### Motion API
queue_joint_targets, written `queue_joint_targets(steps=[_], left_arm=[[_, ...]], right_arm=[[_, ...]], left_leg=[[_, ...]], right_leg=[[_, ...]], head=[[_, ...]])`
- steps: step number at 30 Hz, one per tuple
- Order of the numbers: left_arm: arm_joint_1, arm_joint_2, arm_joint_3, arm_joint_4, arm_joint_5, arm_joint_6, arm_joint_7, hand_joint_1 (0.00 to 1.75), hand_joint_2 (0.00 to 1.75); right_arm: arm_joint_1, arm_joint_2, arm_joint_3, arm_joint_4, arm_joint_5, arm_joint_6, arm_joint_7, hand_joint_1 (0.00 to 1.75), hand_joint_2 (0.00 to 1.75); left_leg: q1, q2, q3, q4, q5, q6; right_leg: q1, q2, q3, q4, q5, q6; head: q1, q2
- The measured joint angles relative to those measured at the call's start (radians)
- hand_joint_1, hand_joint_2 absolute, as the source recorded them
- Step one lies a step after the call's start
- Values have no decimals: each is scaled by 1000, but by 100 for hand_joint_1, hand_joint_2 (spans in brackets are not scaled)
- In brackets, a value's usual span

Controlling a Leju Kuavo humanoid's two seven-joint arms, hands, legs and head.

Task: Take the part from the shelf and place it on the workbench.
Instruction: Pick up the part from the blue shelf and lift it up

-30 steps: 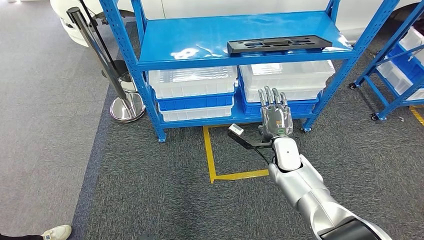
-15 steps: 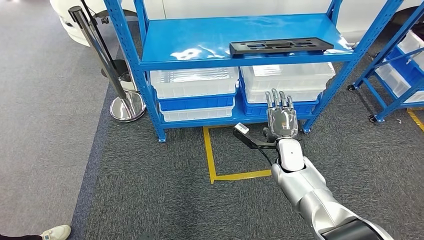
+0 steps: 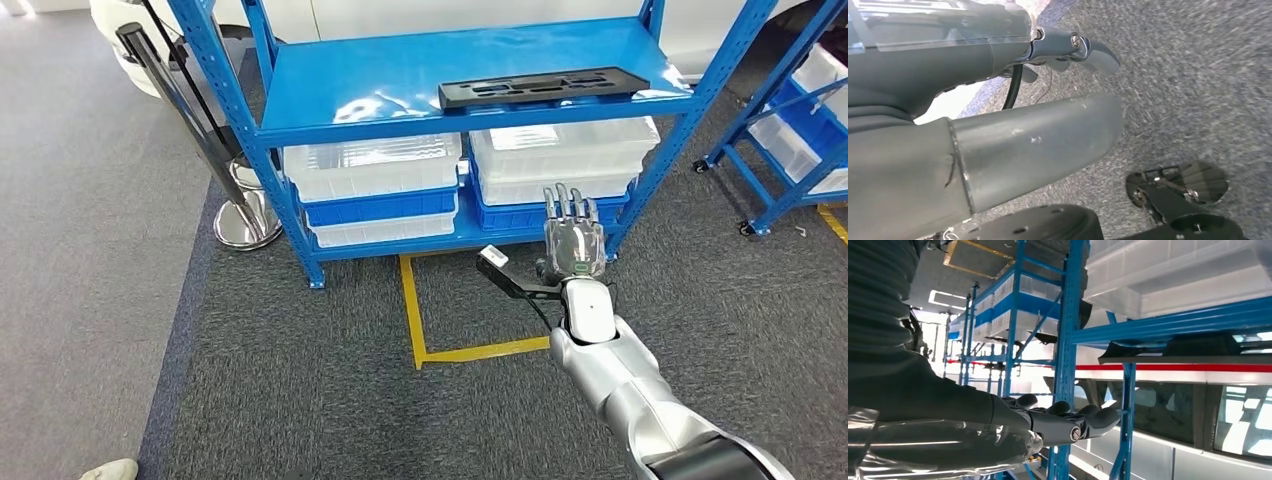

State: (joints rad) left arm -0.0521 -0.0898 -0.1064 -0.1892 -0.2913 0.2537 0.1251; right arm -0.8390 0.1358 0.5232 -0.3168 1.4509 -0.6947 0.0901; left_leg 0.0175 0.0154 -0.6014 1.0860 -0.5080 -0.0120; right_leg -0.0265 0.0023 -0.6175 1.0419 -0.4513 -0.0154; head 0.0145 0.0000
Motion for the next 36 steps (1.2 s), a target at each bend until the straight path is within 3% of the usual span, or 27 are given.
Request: queue_joint_targets(steps=[2,3,4,5,6,8,9,13,15,18,19,20,21,23,25,27,30,32,34,35,36], left_arm=[[1,0,0,0,-1,0,0,0,0],[1,0,0,0,-1,0,0,0,0],[3,0,0,0,-1,0,0,0,0],[4,0,0,0,-1,0,1,0,0],[6,0,0,0,-1,0,1,0,0],[7,1,0,0,-1,0,1,0,0],[7,2,0,1,-1,0,1,0,0],[4,2,0,2,-2,0,2,0,0],[5,2,0,2,-3,0,2,0,0],[3,3,0,2,-7,0,3,0,0],[2,3,0,2,-8,0,3,0,0],[3,2,0,2,-9,0,4,0,0],[4,2,0,2,-10,0,4,0,0],[7,2,-1,2,-11,0,5,0,0],[5,1,0,2,-12,0,5,0,0],[2,1,0,2,-13,-1,5,0,0],[2,1,0,2,-15,-2,5,0,0],[2,1,0,2,-16,-2,5,0,0],[2,1,-1,2,-17,-2,4,0,0],[3,1,-1,2,-18,-2,4,0,0],[5,1,-1,2,-20,-1,4,0,0]], right_arm=[[1,0,0,2,0,0,0,0,175],[3,0,0,3,0,0,0,0,175],[4,0,0,4,0,0,0,0,175],[5,0,0,5,0,0,0,0,175],[5,0,0,5,0,0,0,0,175],[4,1,0,6,0,0,0,0,175],[3,1,0,6,0,0,0,0,175],[2,1,0,8,0,-2,0,0,175],[-1,1,-2,7,1,-3,0,0,175],[0,0,-4,8,2,-3,0,0,175],[3,0,-5,8,2,-3,0,0,175],[6,-1,-5,8,2,-3,0,0,175],[7,-1,-5,9,3,-3,0,0,175],[5,-1,-5,9,6,-3,0,0,175],[3,-2,-5,9,14,-3,-1,0,175],[4,-2,-5,8,22,-3,-3,0,175],[3,0,-5,8,29,-3,-4,0,175],[2,4,-5,8,35,-3,-7,0,175],[5,7,-5,8,37,-3,-10,0,175],[7,9,-5,8,37,-3,-11,0,175],[8,10,-5,8,37,-3,-11,0,175]], left_leg=[[1,-5,-68,132,-54,-3],[1,-6,-104,192,-70,-4],[1,-6,-127,222,-67,-3],[1,-6,-131,214,-44,-2],[1,-6,-115,165,-4,2],[-2,-9,-58,29,70,11],[-4,-10,-35,-21,85,15],[-8,-12,-13,-62,79,26],[-3,-10,1,-77,80,37],[-2,-9,10,-82,75,50],[-2,-9,12,-81,72,51],[-3,-10,16,-80,68,51],[-3,-10,21,-78,62,50],[-4,-10,33,-72,49,46],[-8,-11,37,-66,39,37],[-11,-11,37,-68,35,28],[-10,-10,31,-43,13,12],[-7,-11,-17,58,-32,5],[-5,-11,-91,180,-69,-1],[-4,-11,-115,207,-64,-3],[-3,-11,-121,198,-40,-4]], right_leg=[[3,1,6,-1,-5,-9],[5,2,8,0,-7,-11],[7,4,11,0,-10,-13],[8,6,15,0,-13,-12],[9,9,21,0,-18,-11],[10,13,33,0,-27,-5],[11,15,36,0,-30,-1],[11,14,40,-7,-35,21],[12,10,24,33,-60,30],[11,5,-83,218,-130,36],[11,5,-114,263,-134,38],[11,5,-129,271,-118,38],[11,4,-122,240,-84,36],[13,1,-69,109,-1,29],[18,-1,-27,16,29,21],[23,0,-20,0,20,13],[14,2,-5,-13,18,-2],[11,2,6,-19,14,-12],[12,3,11,-18,8,-16],[12,3,14,-17,4,-16],[12,4,18,-16,0,-15]], head=[[-2,0],[-2,0],[-2,0],[-2,0],[-2,0],[-1,0],[-2,0],[-1,0],[0,0],[1,0],[1,0],[1,0],[1,0],[1,0],[0,0],[-1,0],[-2,0],[-3,0],[-4,0],[-4,0],[-4,0]])
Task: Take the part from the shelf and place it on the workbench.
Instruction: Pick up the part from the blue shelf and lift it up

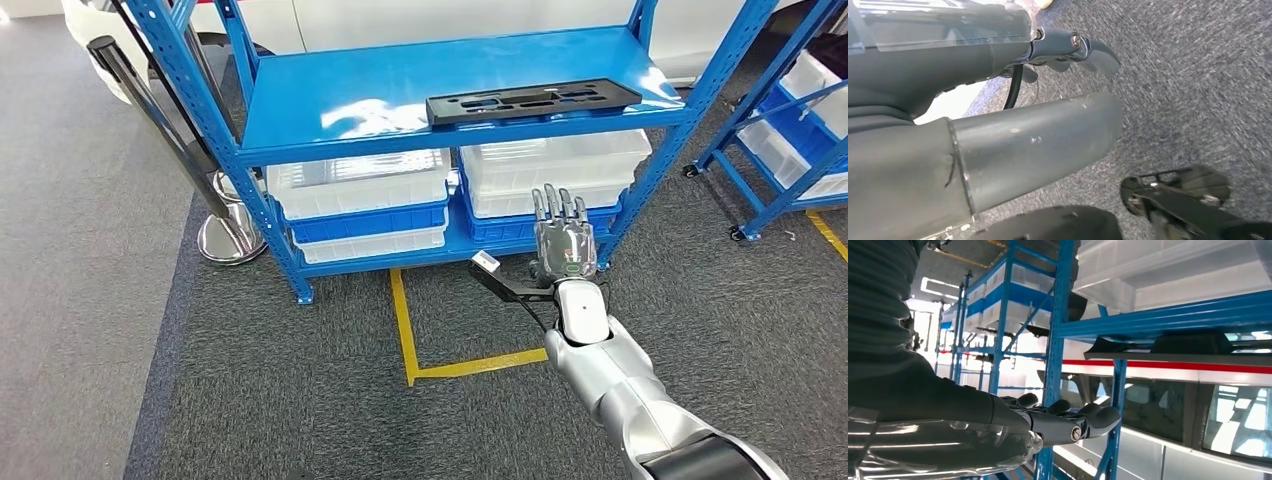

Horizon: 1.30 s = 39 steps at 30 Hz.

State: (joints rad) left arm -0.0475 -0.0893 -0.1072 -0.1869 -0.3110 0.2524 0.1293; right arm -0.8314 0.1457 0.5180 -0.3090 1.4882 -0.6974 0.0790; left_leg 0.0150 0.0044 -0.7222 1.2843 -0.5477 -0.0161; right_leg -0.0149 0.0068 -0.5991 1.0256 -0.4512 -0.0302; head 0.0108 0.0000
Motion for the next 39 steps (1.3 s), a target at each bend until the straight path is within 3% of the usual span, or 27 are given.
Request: queue_joint_targets(steps=[2,4,9,10,12,13,14,15,16,18,19,22,25,28,29,30,31,33,34,36,39], left_arm=[[2,0,0,0,-4,1,0,0,0],[1,0,0,1,-6,1,0,0,0],[0,0,0,1,-7,2,-1,0,0],[1,0,0,1,-7,2,-1,0,0],[0,0,1,1,-7,1,-1,0,0],[0,0,1,1,-7,1,-1,0,0],[1,0,1,1,-7,1,-1,0,0],[1,0,1,1,-7,1,-1,0,0],[2,0,1,1,-7,1,-1,0,0],[3,0,1,1,-8,1,-1,0,0],[2,-1,1,1,-8,0,-1,0,0],[0,-2,1,1,-8,-1,-1,0,0],[1,-2,1,1,-9,-1,-1,0,0],[0,-2,1,1,-11,-1,-2,0,0],[1,-2,1,1,-11,-1,-2,0,0],[3,-2,1,1,-12,0,-1,0,0],[4,-2,1,1,-12,0,-1,0,0],[5,-1,1,2,-13,1,-1,0,0],[5,-1,1,2,-13,1,-1,0,0],[3,-1,1,2,-14,1,-1,0,0],[3,-1,2,3,-15,2,0,0,0]], right_arm=[[-1,3,0,0,0,0,0,0,175],[-4,5,0,0,0,0,-1,0,175],[-9,6,-2,-2,0,-1,0,0,175],[-10,6,-4,-2,0,-1,2,0,175],[-11,4,-8,-2,0,0,6,0,175],[-9,4,-9,-1,0,0,8,0,175],[-7,3,-10,0,0,0,8,0,175],[-5,3,-10,0,0,0,8,0,175],[-5,2,-11,1,0,0,8,0,175],[-7,0,-13,1,0,0,9,0,175],[-8,-2,-14,1,0,0,9,0,175],[-10,-4,-17,1,0,-1,9,0,175],[-10,-6,-19,0,0,-1,13,0,175],[-9,-6,-21,1,0,0,23,0,175],[-8,-6,-21,2,0,1,26,0,175],[-6,-6,-21,3,0,1,28,0,175],[-5,-6,-22,3,0,1,30,0,175],[-5,-7,-24,3,0,1,35,0,175],[-6,-7,-25,3,-1,1,37,0,175],[-7,-10,-30,2,-7,0,40,0,175],[-6,-19,-51,-1,-19,-1,44,0,175]], left_leg=[[3,0,40,-120,87,1],[1,-1,88,-228,132,6],[-2,-5,112,-265,119,34],[0,-4,117,-269,118,41],[-1,-4,123,-270,113,50],[-2,-4,125,-270,109,53],[-3,-4,129,-269,105,54],[-4,-5,134,-268,99,54],[-4,-5,141,-267,94,53],[-7,-6,156,-265,81,48],[-8,-7,161,-265,76,44],[-11,-7,165,-269,68,30],[-10,-4,154,-228,42,14],[-7,-4,57,-50,-26,1],[-6,-4,23,-3,-33,-2],[-4,-4,4,12,-20,-4],[-2,-4,4,-10,12,-5],[0,-4,45,-131,99,-3],[-1,-4,70,-189,126,0],[-5,-6,95,-245,131,11],[-5,-7,108,-263,120,32]], right_leg=[[-1,2,13,3,-12,6],[1,4,19,7,-22,17],[0,2,14,26,-44,44],[-1,1,-4,63,-63,48],[-1,-1,-72,187,-110,52],[-1,-1,-111,247,-125,54],[-1,-1,-139,280,-123,53],[-1,-1,-148,276,-100,52],[0,-2,-137,234,-61,48],[4,-2,-85,103,17,38],[8,-3,-62,54,33,34],[13,-2,-43,14,26,25],[4,-1,-24,-3,23,11],[2,-1,-6,-8,12,0],[2,0,-1,-7,7,-1],[2,1,4,-6,2,0],[1,3,10,-4,-5,2],[0,5,27,0,-20,8],[2,6,32,3,-27,12],[4,7,33,5,-34,22],[4,6,34,8,-45,39]], head=[[0,0],[0,0],[0,0],[0,0],[1,0],[1,0],[1,0],[1,0],[1,0],[1,0],[1,0],[0,0],[-2,0],[-5,0],[-5,0],[-5,0],[-5,0],[-4,0],[-4,0],[-4,0],[-4,0]])
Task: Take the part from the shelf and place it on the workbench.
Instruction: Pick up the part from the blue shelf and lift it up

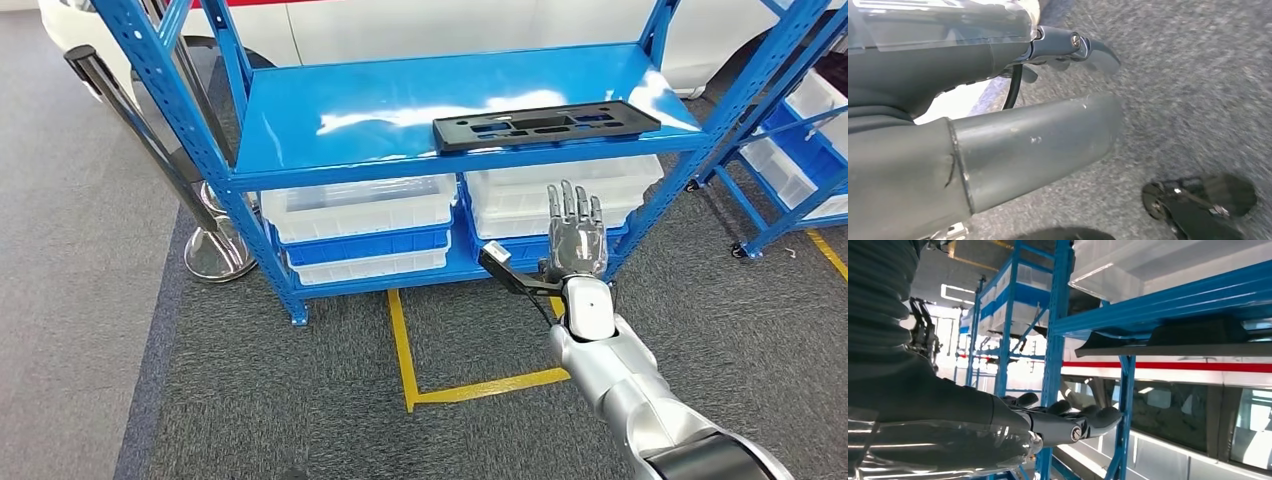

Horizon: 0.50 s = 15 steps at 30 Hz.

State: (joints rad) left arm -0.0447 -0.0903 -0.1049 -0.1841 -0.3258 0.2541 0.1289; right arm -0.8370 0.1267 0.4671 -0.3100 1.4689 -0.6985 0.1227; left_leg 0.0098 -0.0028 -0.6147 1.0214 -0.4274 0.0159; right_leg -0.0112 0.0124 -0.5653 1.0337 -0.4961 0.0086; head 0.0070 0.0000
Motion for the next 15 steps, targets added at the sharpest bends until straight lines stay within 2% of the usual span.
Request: queue_joint_targets(steps=[2,4,5,6,7,9,13,15], left_arm=[[1,0,1,0,-1,0,1,0,0],[0,0,1,0,-3,0,2,0,0],[0,0,1,0,-4,0,2,0,0],[0,0,1,0,-5,0,2,0,0],[2,0,1,0,-6,0,2,0,0],[3,0,2,0,-7,0,2,0,0],[3,0,2,0,-7,0,2,0,0],[2,0,2,0,-8,-1,2,0,0]], right_arm=[[-2,-10,-16,-2,-2,0,2,0,175],[0,-21,-30,-2,-3,0,3,0,175],[4,-26,-36,-2,-3,0,3,0,175],[10,-30,-42,-2,-3,0,3,0,175],[13,-33,-47,-2,-3,0,3,0,175],[16,-35,-51,-2,-4,0,3,0,175],[16,-35,-51,-2,-4,0,3,0,175],[15,-39,-57,-3,-4,0,3,0,175]], left_leg=[[2,0,14,-10,-3,14],[1,0,22,-11,-11,23],[1,0,25,-10,-15,25],[1,-1,30,-9,-21,26],[1,-2,34,-8,-25,26],[1,-2,40,-7,-29,25],[1,-3,40,-7,-30,25],[-1,-3,53,-5,-42,19]], right_leg=[[-2,-3,-26,59,-30,10],[-3,-5,-100,187,-75,16],[-3,-6,-140,245,-86,18],[-4,-6,-168,275,-80,18],[-4,-6,-182,284,-67,18],[-4,-6,-185,270,-43,17],[-4,-6,-184,266,-39,17],[0,-7,-141,155,27,10]], head=[[1,0],[2,0],[2,0],[2,0],[2,0],[2,0],[2,0],[2,0]])
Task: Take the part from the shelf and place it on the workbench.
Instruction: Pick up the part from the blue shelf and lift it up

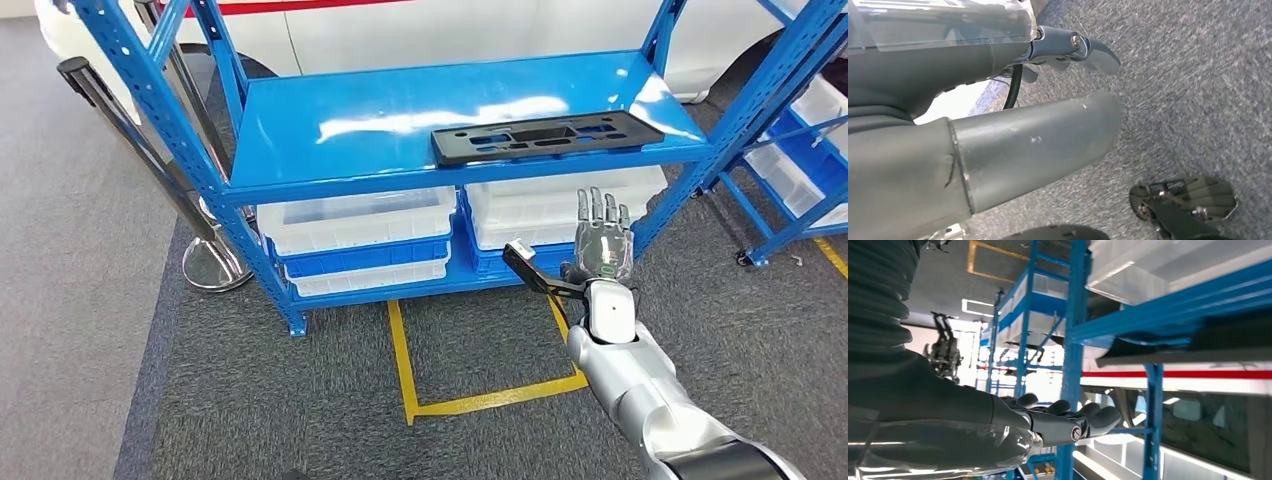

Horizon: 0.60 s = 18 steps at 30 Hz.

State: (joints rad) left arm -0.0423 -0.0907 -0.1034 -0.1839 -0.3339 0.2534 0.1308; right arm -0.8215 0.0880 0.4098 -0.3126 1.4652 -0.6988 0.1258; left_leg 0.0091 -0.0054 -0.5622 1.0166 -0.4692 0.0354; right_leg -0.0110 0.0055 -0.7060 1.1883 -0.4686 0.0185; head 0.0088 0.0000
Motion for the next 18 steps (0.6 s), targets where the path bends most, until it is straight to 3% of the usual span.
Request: queue_joint_targets(steps=[2,3,4,6,7,8,9,11,12,14,18], left_arm=[[-2,0,1,0,-3,-2,1,0,0],[-4,0,1,0,-4,-2,1,0,0],[-4,0,2,0,-5,-3,1,0,0],[-4,0,2,0,-5,-3,1,0,0],[-3,0,3,0,-5,-3,1,0,0],[-1,0,3,0,-5,-3,1,0,0],[0,0,3,0,-5,-3,1,0,0],[1,0,3,0,-5,-3,1,0,0],[0,0,3,0,-5,-3,1,0,0],[-3,0,4,1,-5,-3,1,0,0],[-3,0,5,1,-6,-3,0,0,0]], right_arm=[[0,-5,-15,-10,5,0,-1,0,175],[0,-7,-21,-16,8,-1,-3,0,175],[0,-7,-27,-23,12,-1,-4,0,175],[1,-7,-30,-28,16,-1,-7,0,175],[4,-6,-32,-29,17,-1,-7,0,175],[6,-6,-33,-30,18,0,-8,0,175],[8,-6,-33,-31,19,0,-8,0,175],[8,-6,-34,-35,21,0,-8,0,175],[7,-6,-34,-38,22,0,-8,0,175],[6,-6,-35,-41,23,-1,-8,0,175],[3,-4,-35,-47,27,-1,-19,0,175]], left_leg=[[-2,1,9,13,-28,-21],[-3,2,-3,41,-47,-31],[-2,2,-28,90,-71,-40],[-1,2,-105,225,-113,-45],[0,2,-138,273,-116,-47],[1,2,-156,284,-98,-49],[2,2,-154,255,-61,-49],[2,3,-111,128,30,-45],[1,2,-86,71,54,-41],[-4,1,-62,20,51,-32],[2,1,-42,-8,40,-12]], right_leg=[[1,0,61,-137,52,-21],[1,0,76,-159,45,-32],[-2,0,86,-166,36,-41],[-1,0,98,-167,26,-48],[-1,0,104,-166,20,-49],[-1,1,112,-165,14,-48],[-1,1,121,-164,7,-47],[-1,3,140,-163,-9,-42],[1,4,146,-162,-15,-37],[3,4,148,-162,-22,-27],[2,1,138,-135,-44,-6]], head=[[-1,0],[-2,0],[-3,0],[-4,0],[-4,0],[-4,0],[-4,0],[-4,0],[-4,0],[-3,0],[-3,0]])
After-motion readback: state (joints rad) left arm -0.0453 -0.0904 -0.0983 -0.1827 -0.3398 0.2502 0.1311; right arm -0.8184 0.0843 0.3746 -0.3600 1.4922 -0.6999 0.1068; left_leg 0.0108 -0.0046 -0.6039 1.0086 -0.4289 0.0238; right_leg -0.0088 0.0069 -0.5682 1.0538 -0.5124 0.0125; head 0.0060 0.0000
